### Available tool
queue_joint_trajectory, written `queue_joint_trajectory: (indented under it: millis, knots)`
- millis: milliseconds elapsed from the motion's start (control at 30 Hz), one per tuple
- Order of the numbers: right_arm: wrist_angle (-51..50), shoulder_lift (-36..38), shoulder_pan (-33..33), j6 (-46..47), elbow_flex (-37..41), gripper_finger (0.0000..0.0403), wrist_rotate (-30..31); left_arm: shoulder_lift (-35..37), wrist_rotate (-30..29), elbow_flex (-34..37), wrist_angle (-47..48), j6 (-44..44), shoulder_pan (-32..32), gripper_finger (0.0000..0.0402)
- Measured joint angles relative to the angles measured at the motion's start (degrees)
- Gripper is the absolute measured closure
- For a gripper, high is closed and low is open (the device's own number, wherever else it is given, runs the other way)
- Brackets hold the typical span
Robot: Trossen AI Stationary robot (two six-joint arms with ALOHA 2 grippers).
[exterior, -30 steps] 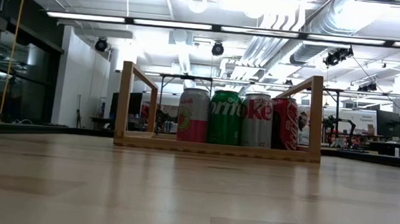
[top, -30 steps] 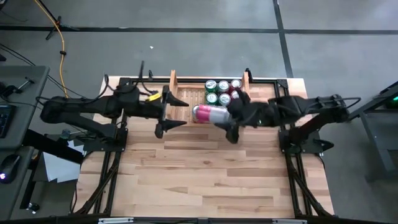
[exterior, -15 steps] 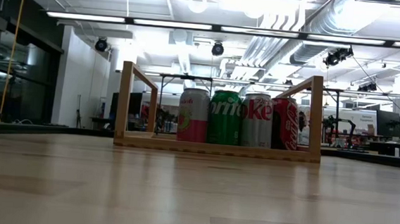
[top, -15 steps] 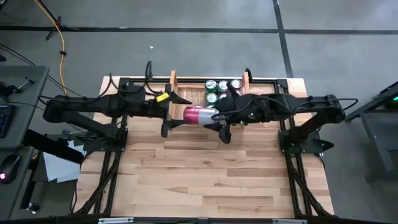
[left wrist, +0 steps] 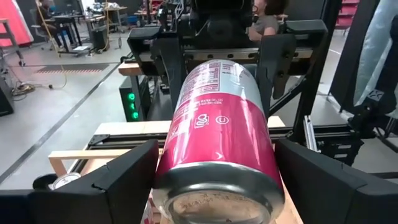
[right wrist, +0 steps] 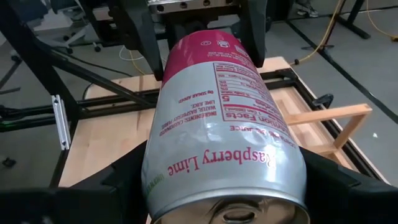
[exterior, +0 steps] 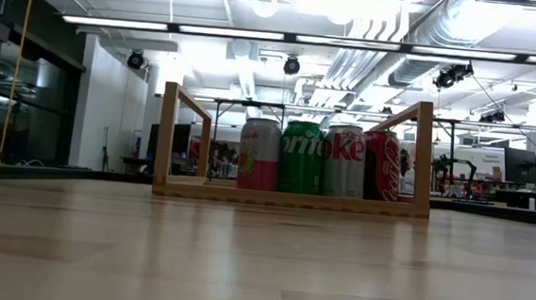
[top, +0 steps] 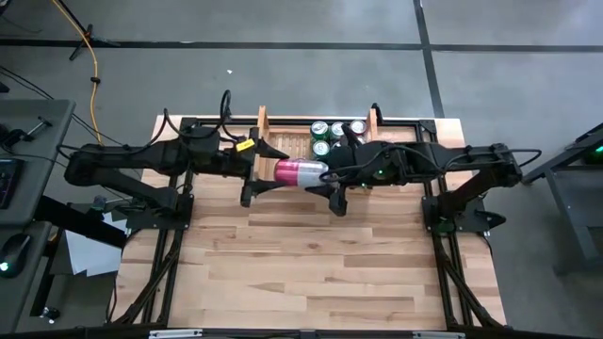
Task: Place canned beverage on shelf
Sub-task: Put the pink-white soda can aligned with the other pink-white soda can on the shelf
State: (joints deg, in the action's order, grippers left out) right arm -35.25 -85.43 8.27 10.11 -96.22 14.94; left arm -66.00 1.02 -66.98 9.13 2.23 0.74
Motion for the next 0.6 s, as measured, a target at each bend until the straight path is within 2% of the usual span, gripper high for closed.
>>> queue_joint_trajectory:
  millis: [233,433,600]
  knots:
    - [0.9,0.0,-0.4,-0.7,0.0,0.0124,0.7,1.9,-1.1,0.1,1.8,3.9,0.0,0.0091]
    - [-0.9,0.7,-1.6,-0.1,-0.2,0.0124,2.6,10.0,-10.3,0.2,7.3,5.5,-1.4,0.0091]
    - [-1.9,0.4,-4.4,0.2,0.0,0.0124,3.1,16.6,-16.6,0.2,14.2,2.9,-1.5,0.0091]
